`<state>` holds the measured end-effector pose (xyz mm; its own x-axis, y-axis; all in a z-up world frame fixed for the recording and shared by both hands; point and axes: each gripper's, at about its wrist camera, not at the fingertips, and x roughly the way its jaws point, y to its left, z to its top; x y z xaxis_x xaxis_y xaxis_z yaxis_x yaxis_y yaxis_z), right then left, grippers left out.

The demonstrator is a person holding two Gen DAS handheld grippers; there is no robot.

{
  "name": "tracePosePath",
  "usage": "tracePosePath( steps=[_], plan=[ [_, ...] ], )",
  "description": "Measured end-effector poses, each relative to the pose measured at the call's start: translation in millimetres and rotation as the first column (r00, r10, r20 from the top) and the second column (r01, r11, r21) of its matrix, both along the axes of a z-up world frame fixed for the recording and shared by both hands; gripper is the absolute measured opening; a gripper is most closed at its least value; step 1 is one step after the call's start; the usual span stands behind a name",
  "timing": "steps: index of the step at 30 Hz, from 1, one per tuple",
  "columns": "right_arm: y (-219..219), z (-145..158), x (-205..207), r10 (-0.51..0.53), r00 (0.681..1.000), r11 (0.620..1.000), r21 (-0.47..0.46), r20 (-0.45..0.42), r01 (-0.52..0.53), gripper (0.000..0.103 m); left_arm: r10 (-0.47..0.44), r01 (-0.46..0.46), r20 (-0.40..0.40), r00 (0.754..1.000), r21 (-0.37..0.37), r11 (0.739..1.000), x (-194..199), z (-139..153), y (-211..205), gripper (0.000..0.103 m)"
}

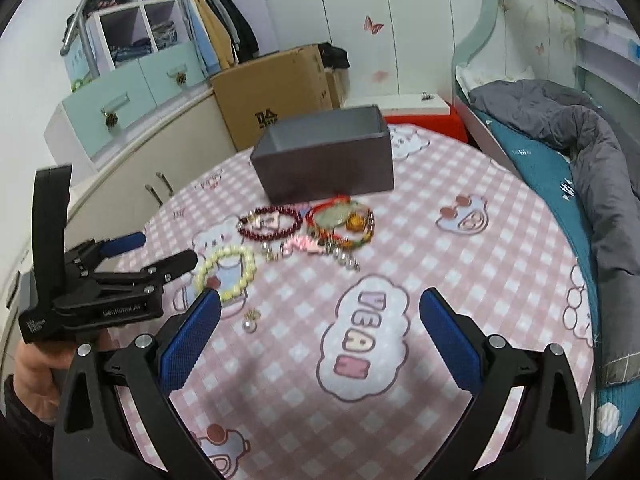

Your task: Organize jewelry

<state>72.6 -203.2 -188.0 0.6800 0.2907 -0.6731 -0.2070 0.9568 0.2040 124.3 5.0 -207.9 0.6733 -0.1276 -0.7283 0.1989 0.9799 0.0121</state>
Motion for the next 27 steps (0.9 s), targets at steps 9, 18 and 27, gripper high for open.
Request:
tracePosePath(
  steps=[9,18,27],
  plan=[
    [12.8,-14.1,-0.2,0.029,0.999,0.999,-0.035,-0.028,-0.03,0.096,-0.062,0.066,-0.064,0.996,0.069,0.995,6.2,-23.4,-15.1,0.09],
    [33.9,-24.0,3.1,0.072,0.996,0.995,-0.064,-0.058,-0.075,0.095,-0.174,0.178,-0.08,0.981,0.05,0.983,-0.9,-24.3,-26.3,0.009],
    [71.8,-41.1,13.6,0.155,0.984,0.975,-0.15,-0.083,-0.166,0.034,-0.147,0.144,-0.031,0.989,-0.069,0.987,-15.2,-5.3,-3.1,0.009]
  ],
)
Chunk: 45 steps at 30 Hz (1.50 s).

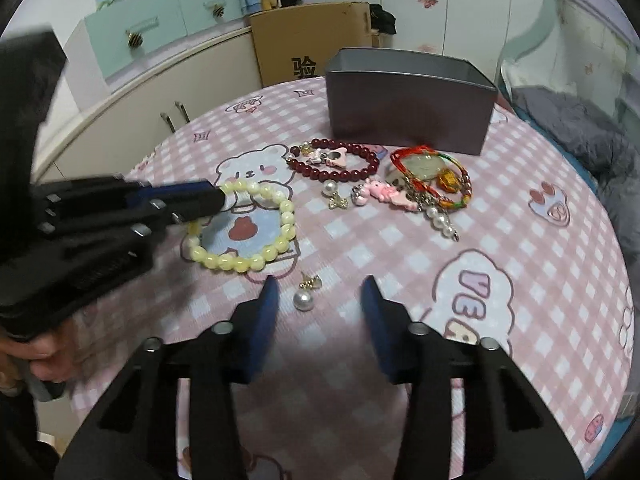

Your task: Organize jewelry

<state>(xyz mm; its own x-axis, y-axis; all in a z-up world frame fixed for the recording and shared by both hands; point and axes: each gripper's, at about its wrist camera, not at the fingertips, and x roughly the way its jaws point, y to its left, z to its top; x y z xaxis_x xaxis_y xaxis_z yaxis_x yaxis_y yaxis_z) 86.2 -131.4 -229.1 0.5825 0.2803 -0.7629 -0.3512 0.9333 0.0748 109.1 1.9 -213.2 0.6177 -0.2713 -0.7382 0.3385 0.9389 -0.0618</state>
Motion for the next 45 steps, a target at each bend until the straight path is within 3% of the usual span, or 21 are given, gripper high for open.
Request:
tracePosePath(
  steps=[1,2,10,18,26,30,36,45],
  plan=[
    [2.1,0.4,-0.4,0.013,1.0,1.0,-0.007,0.004,-0.013,0.016,0.004,-0.004,0.003,1.0,-0.008,1.0,0.1,1.9,1.8,0.009],
    [2.9,0.1,-0.7,0.023,1.0,1.0,-0.004,0.002,-0.023,0.01,0.009,-0.009,0.006,1.0,-0.02,1.0,-0.6,4.6,4.0,0.009],
    [-14.4,19.7,-3.8,0.017,1.0,0.994,0.109,0.025,-0.02,0.009,0.016,-0.014,0.019,1.0,-0.093,0.996,-0.9,18.1,12.6,0.009],
    [-40.8,61.8,11.5,-0.015,0.997,0.98,0.197,0.074,0.0,0.009,0.0,0.01,0.075,0.997,-0.14,0.99,2.5,49.9,14.2,0.009],
    [-59.8,135.3,44.8,-0.021,0.981,0.978,0.207,0.193,-0.019,0.01,-0.022,0.052,0.187,0.982,-0.155,0.987,21.4,109.8,6.8,0.009],
    [-71.7,174.2,75.2,-0.023,0.977,0.968,0.249,0.213,-0.031,0.01,-0.045,0.088,0.203,0.978,-0.21,0.974,50.6,144.8,-0.5,0.009],
    [-80.2,186.1,124.0,-0.027,0.991,0.96,0.28,0.13,-0.011,0.01,-0.061,0.101,0.164,0.985,-0.25,0.963,96.3,172.7,-21.3,0.009],
    [-91.1,135.7,182.1,-0.055,0.996,0.949,0.305,-0.077,0.076,0.01,-0.056,0.05,-0.024,0.998,-0.224,0.973,152.1,148.6,-59.0,0.01]
  ],
)
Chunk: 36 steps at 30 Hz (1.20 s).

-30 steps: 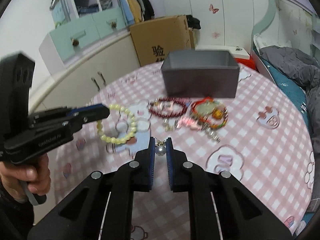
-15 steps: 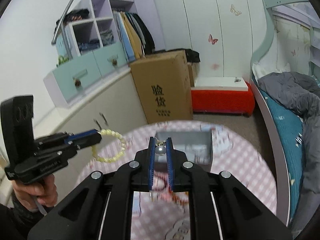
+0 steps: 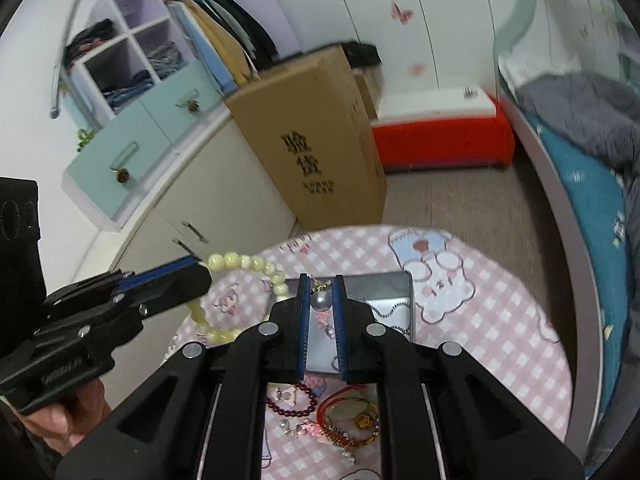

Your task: Organize jewelry

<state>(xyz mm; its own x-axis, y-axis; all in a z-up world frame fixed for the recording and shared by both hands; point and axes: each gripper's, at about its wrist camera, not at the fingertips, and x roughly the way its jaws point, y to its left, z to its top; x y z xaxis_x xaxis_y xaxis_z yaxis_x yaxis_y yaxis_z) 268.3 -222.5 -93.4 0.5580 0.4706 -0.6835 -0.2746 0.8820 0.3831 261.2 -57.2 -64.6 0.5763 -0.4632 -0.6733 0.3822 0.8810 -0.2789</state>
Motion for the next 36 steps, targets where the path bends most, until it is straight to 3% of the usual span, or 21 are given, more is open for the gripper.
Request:
tracePosePath(
  steps=[3,4,5,6,7,14,21,27,30,36],
  plan=[
    [-3.8,-20.1,12.7,-0.01,0.997,1.0,0.028,-0.075,0.012,0.02,0.029,-0.028,-0.067,0.997,0.022,0.999,17.8,-19.4,-0.4,0.017],
    [-6.3,-22.8,14.0,-0.015,0.997,0.999,0.037,-0.082,0.018,0.036,0.048,-0.046,-0.08,0.996,0.036,0.998,21.2,-24.4,2.1,0.039],
    [-7.0,-22.9,15.0,-0.024,0.996,0.999,0.041,-0.082,0.027,0.069,0.07,-0.066,-0.082,0.994,0.049,0.997,23.4,-27.2,5.9,0.079],
    [-9.9,-21.7,14.0,-0.055,0.996,0.997,0.042,-0.066,0.058,0.088,0.108,-0.106,-0.046,0.993,0.052,0.993,21.2,-27.0,13.3,0.089],
    [-12.4,-17.8,12.6,-0.087,0.995,0.995,0.039,-0.044,0.089,0.096,0.133,-0.132,-0.004,0.991,0.045,0.99,16.4,-25.5,21.0,0.093],
    [-21.3,12.6,-4.7,-0.197,0.98,0.98,0.039,0.028,0.196,0.096,0.23,-0.271,0.224,0.947,0.176,0.946,-22.6,0.4,54.7,0.095],
    [-3.3,56.1,-59.7,-0.235,0.957,0.971,-0.005,0.171,0.24,0.096,0.224,-0.303,0.365,0.904,0.175,0.937,-81.5,14.7,85.5,0.096],
    [10.4,73.9,-115.2,-0.222,0.933,0.967,-0.056,0.284,0.247,0.096,0.263,-0.333,0.374,0.889,0.138,0.933,-117.1,5.1,102.1,0.096],
    [12.7,65.5,-136.5,-0.207,0.931,0.964,-0.099,0.3,0.246,0.096,0.283,-0.344,0.353,0.892,0.123,0.931,-128.3,-4.2,106.3,0.096],
    [6.8,30.0,-168.9,-0.188,0.938,0.958,-0.156,0.29,0.241,0.096,0.26,-0.315,0.297,0.919,0.155,0.936,-145.2,-34.2,92.7,0.096]
  ],
)
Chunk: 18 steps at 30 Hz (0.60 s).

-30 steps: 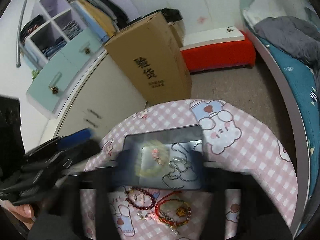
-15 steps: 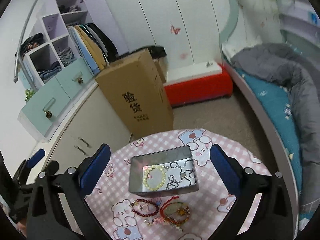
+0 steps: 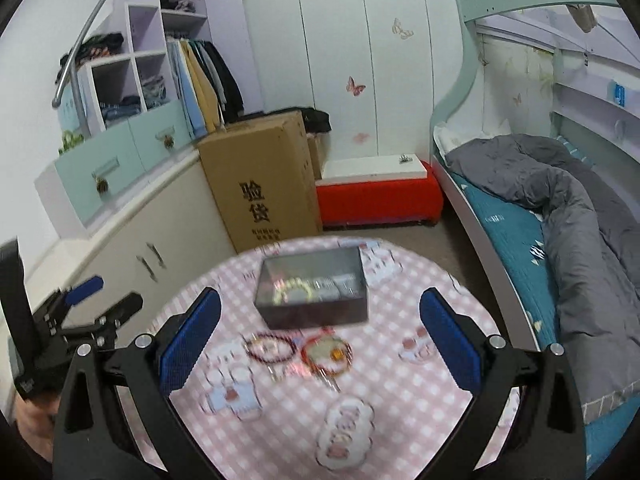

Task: Organize jewelry
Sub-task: 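Move both tools back toward the remaining jewelry on the table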

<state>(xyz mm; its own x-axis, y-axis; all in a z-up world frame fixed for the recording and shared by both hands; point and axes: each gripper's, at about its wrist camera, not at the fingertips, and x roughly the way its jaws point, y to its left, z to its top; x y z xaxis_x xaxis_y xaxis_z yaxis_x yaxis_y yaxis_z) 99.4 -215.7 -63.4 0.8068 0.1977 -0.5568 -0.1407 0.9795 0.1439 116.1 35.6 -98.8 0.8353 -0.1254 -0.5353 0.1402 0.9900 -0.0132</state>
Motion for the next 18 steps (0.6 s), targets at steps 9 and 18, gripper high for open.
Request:
tracePosePath(
  steps=[9,18],
  plan=[
    [-13.4,-86.5,-3.4,-0.001,0.983,1.0,-0.004,-0.181,0.0,0.096,-0.036,0.033,-0.126,0.991,-0.025,0.999,-2.9,-64.1,-21.9,0.096],
    [2.0,-118.7,11.8,0.065,0.968,0.998,0.0,-0.241,-0.067,0.096,-0.016,0.017,-0.23,0.973,0.005,1.0,38.9,-101.3,-31.4,0.096]
  ],
)
